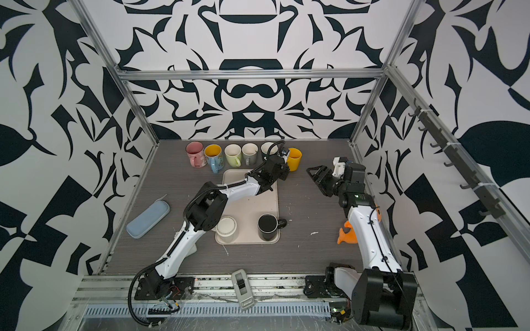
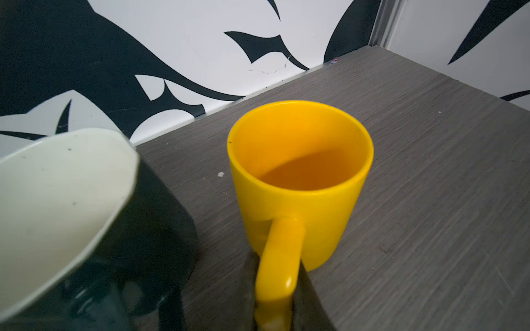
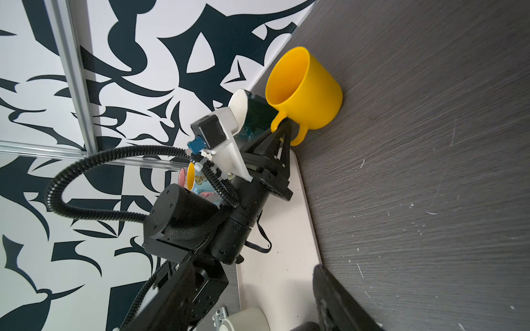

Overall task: Turn the mug right side up
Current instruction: 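Carry the yellow mug with the left gripper to beside the dark green mug, then set the yellow mug down upright and open the left gripper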

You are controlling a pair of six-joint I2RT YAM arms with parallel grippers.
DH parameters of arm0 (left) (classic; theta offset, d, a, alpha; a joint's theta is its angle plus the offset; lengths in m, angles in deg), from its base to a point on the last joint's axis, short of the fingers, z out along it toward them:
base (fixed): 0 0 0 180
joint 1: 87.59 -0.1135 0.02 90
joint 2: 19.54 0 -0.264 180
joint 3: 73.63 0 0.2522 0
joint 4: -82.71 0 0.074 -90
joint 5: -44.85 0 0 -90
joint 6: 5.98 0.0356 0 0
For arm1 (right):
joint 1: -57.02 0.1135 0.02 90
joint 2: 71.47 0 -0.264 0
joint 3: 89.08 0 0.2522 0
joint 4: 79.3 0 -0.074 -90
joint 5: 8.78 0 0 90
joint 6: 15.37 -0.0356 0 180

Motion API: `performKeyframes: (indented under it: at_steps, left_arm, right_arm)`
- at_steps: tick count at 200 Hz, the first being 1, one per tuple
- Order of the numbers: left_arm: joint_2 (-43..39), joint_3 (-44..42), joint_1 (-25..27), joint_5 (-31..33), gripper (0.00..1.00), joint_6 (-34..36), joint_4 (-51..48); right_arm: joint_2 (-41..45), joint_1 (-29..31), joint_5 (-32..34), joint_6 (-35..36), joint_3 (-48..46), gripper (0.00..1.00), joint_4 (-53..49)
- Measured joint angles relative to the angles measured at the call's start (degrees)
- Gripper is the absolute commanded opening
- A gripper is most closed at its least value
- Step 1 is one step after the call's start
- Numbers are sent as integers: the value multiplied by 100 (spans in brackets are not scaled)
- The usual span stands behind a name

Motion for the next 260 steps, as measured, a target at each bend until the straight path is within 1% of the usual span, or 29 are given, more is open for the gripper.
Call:
performKeyframes:
  at_steps: [8, 15, 28, 46, 62, 95, 107, 132, 154, 192, 219, 260]
  left_arm:
    - [35, 42, 0, 61, 0, -20, -4]
    - [72, 98, 2, 111, 3, -33, -7]
    - [122, 190, 4, 186, 14, -66, -50]
    - [155, 258, 4, 258, 17, -105, -107]
    - [155, 258, 4, 293, 24, -122, -125]
    - [155, 256, 4, 387, 45, -131, -192]
    - [155, 256, 4, 398, 50, -195, -175]
    - [155, 223, 4, 409, 57, -238, -136]
    - [118, 15, 4, 407, 59, -264, -22]
    - [-282, -815, 4, 382, 61, -260, 179]
    - [-874, -1335, 44, 374, 61, -216, 391]
    - [-2052, -1910, 164, 380, 62, 68, 968]
  right_arm:
    - [0, -7, 0, 2, -4, 69, 0]
    - [0, -7, 0, 2, -7, 69, 0]
    - [0, -9, 0, 2, -7, 69, 2]
    - [0, -9, 0, 2, -7, 69, 2]
    - [0, -13, 0, 2, -7, 69, 2]
    - [0, -13, -2, 2, -7, 69, 2]
    - [0, -17, -2, 2, -7, 69, 2]
    - [0, -17, -2, 0, -7, 69, 2]
    - [0, -17, -2, 0, -7, 69, 0]
    - [2, -17, -7, 0, -11, 69, 0]
    - [13, -17, -42, -9, -96, 69, -15]
    - [122, -17, -105, -101, -243, 69, -66]
